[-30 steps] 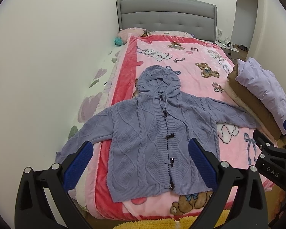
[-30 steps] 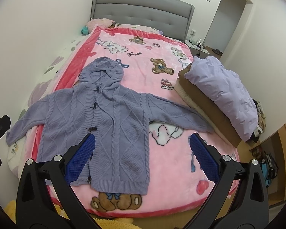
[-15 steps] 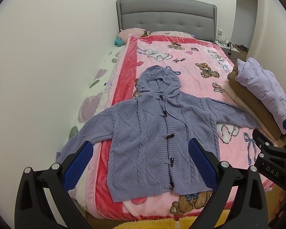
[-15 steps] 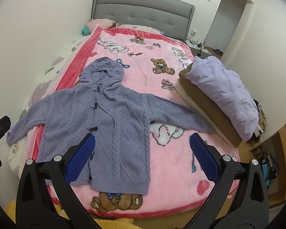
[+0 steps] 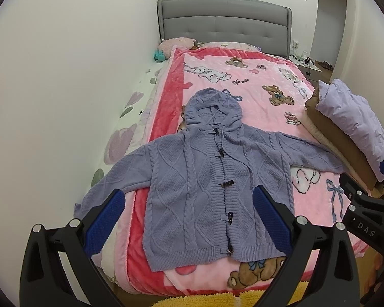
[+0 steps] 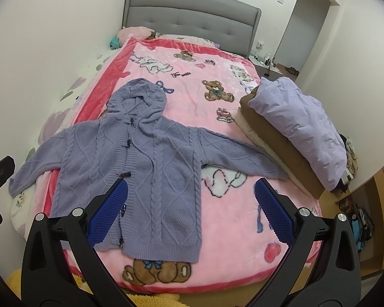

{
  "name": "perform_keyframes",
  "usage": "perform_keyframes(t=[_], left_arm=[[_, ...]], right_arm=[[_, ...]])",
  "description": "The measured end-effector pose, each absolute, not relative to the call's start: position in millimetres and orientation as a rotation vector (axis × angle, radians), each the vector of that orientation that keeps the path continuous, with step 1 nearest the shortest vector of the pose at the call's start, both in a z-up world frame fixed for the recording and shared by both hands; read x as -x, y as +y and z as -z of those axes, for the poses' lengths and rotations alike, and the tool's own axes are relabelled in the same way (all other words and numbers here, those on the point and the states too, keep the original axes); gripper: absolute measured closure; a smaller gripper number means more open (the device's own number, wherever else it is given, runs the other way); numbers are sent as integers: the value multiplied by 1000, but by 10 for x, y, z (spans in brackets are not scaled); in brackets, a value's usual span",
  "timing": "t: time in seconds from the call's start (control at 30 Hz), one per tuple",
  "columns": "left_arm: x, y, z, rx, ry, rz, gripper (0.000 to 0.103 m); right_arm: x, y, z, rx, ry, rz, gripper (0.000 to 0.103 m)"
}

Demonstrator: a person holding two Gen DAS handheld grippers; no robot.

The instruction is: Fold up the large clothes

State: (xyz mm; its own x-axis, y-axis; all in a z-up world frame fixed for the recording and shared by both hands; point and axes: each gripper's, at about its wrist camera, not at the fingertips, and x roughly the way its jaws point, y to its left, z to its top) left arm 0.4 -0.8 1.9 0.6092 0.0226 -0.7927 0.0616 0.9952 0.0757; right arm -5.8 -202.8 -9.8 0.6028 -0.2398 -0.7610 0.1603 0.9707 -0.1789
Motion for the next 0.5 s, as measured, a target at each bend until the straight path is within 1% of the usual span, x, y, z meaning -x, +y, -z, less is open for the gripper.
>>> perform_keyframes(t=[0.13, 0.3, 0.5], left_arm=[[-36, 53, -12, -82, 925, 14, 5], [-59, 235, 25, -22, 892, 8, 5], [-136, 891, 211, 190, 815, -27, 5]], right_arm=[[25, -2008, 102, 90, 898, 221, 8], [20, -1963, 113, 73, 873, 192, 8], [-146, -1794, 172, 25, 833, 120, 8]])
